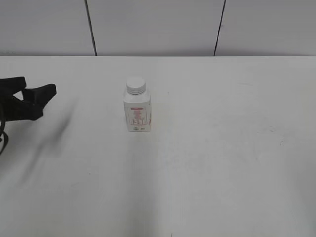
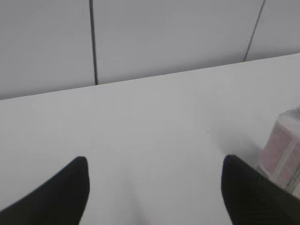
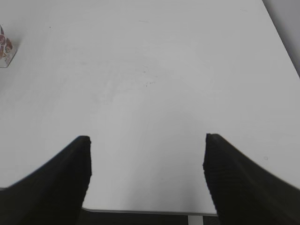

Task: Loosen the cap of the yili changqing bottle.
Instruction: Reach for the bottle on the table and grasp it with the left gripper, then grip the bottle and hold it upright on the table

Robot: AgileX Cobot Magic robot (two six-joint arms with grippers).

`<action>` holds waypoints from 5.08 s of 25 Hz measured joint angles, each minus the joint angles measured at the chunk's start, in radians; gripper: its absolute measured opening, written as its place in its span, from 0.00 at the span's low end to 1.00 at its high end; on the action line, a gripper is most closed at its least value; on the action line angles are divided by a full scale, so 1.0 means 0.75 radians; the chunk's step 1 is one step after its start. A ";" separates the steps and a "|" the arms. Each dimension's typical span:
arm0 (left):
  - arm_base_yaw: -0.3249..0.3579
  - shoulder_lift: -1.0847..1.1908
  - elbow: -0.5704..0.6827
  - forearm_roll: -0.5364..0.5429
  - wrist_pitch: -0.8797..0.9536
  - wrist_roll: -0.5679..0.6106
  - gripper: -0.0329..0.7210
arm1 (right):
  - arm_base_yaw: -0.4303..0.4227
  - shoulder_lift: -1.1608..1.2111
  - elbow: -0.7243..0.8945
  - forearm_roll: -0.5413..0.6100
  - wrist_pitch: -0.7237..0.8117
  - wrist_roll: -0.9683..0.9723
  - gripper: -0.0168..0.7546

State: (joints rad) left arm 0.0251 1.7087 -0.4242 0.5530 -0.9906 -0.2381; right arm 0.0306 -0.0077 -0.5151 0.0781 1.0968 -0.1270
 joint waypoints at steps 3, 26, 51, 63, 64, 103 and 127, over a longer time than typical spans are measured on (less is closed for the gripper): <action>0.145 0.099 -0.027 0.282 -0.144 -0.091 0.75 | 0.000 0.000 0.000 0.000 0.000 0.000 0.78; 0.116 0.752 -0.807 1.223 -0.282 -0.402 0.75 | 0.000 0.000 0.000 0.000 0.000 0.000 0.78; -0.128 0.881 -1.073 1.238 -0.295 -0.421 0.76 | 0.000 0.000 0.000 0.000 0.000 0.000 0.78; -0.169 0.911 -1.096 1.247 -0.287 -0.426 0.63 | 0.000 0.000 0.000 0.000 0.000 0.000 0.78; -0.169 0.911 -1.098 1.247 -0.286 -0.426 0.61 | 0.000 0.000 0.000 0.000 0.000 0.000 0.78; -0.590 0.875 -1.100 1.130 -0.242 -0.466 0.53 | 0.000 0.000 0.000 -0.066 0.000 0.000 0.78; -0.590 0.875 -1.100 1.027 -0.120 -0.343 0.52 | 0.000 1.368 -0.624 0.130 0.087 -0.266 0.78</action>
State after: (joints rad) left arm -0.4173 2.3650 -1.2495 1.3234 -1.0809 -0.4957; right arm 0.0306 1.0179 -0.9833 0.1754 1.1618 -0.3262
